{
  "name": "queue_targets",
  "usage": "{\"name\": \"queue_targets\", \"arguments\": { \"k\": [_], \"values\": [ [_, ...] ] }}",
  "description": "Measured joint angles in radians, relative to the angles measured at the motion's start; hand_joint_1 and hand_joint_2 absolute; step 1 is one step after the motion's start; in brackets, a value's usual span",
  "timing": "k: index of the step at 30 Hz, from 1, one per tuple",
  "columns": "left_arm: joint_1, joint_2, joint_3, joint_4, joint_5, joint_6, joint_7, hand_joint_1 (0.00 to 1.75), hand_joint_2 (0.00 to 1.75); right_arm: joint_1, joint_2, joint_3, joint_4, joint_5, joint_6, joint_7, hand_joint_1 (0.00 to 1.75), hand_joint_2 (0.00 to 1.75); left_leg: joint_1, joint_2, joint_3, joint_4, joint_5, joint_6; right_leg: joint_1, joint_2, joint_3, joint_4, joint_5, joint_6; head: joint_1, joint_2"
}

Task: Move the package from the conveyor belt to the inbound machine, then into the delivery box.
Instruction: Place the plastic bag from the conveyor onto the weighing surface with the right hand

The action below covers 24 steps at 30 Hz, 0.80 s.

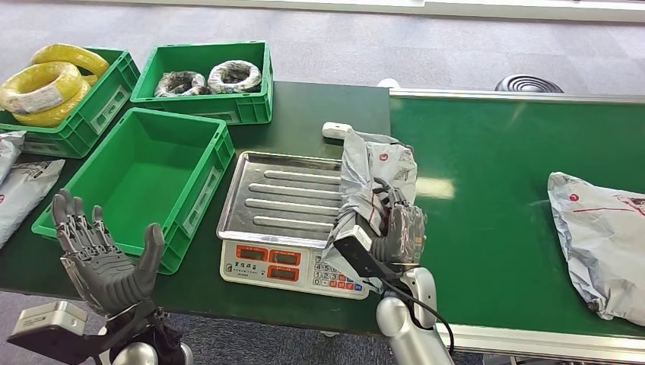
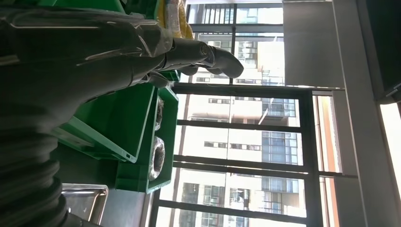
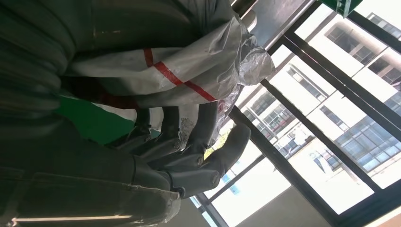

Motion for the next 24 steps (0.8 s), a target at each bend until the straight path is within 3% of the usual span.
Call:
{"name": "queue_targets", "arguments": {
  "k": [14, 17, 18, 19, 21, 23, 24],
  "values": [
    [-0.022, 0.006, -0.002, 0.015, 0.004, 0.001, 0.000, 0.00, 1.75, 0.003, 0.004, -0.007, -0.016, 0.004, -0.005, -0.001, 0.00, 1.75, 0.000, 0.000, 0.000, 0.000, 0.000, 0.000, 0.000, 0.000, 0.000, 0.000, 0.000, 0.000, 0.000, 0.000],
    [-0.027, 0.006, -0.002, 0.016, 0.005, 0.001, 0.000, 0.00, 1.75, 0.010, 0.005, -0.007, -0.034, 0.005, -0.008, -0.002, 0.00, 0.44, 0.000, 0.000, 0.000, 0.000, 0.000, 0.000, 0.000, 0.000, 0.000, 0.000, 0.000, 0.000, 0.000, 0.000],
    [-0.028, 0.006, -0.002, 0.016, 0.005, 0.001, 0.000, 0.00, 1.75, 0.014, 0.005, -0.007, -0.040, 0.005, -0.008, -0.002, 0.00, 0.44, 0.000, 0.000, 0.000, 0.000, 0.000, 0.000, 0.000, 0.000, 0.000, 0.000, 0.000, 0.000, 0.000, 0.000],
    [-0.029, 0.006, -0.002, 0.017, 0.005, 0.001, 0.000, 0.00, 1.75, 0.018, 0.005, -0.008, -0.046, 0.005, -0.009, -0.001, 0.00, 0.87, 0.000, 0.000, 0.000, 0.000, 0.000, 0.000, 0.000, 0.000, 0.000, 0.000, 0.000, 0.000, 0.000, 0.000],
    [-0.031, 0.006, -0.003, 0.020, 0.005, 0.001, 0.000, 0.00, 1.75, 0.025, 0.005, -0.008, -0.057, 0.005, -0.011, 0.000, 0.00, 0.87, 0.000, 0.000, 0.000, 0.000, 0.000, 0.000, 0.000, 0.000, 0.000, 0.000, 0.000, 0.000, 0.000, 0.000],
    [-0.032, 0.006, -0.003, 0.022, 0.005, 0.001, 0.000, 0.00, 1.75, 0.031, 0.005, -0.009, -0.066, 0.004, -0.014, 0.001, 0.00, 0.00, 0.000, 0.000, 0.000, 0.000, 0.000, 0.000, 0.000, 0.000, 0.000, 0.000, 0.000, 0.000, 0.000, 0.000],
    [-0.032, 0.006, -0.003, 0.023, 0.005, 0.001, 0.000, 0.00, 1.75, 0.034, 0.005, -0.010, -0.071, 0.002, -0.017, 0.002, 0.00, 0.00, 0.000, 0.000, 0.000, 0.000, 0.000, 0.000, 0.000, 0.000, 0.000, 0.000, 0.000, 0.000, 0.000, 0.000]
  ]
}}
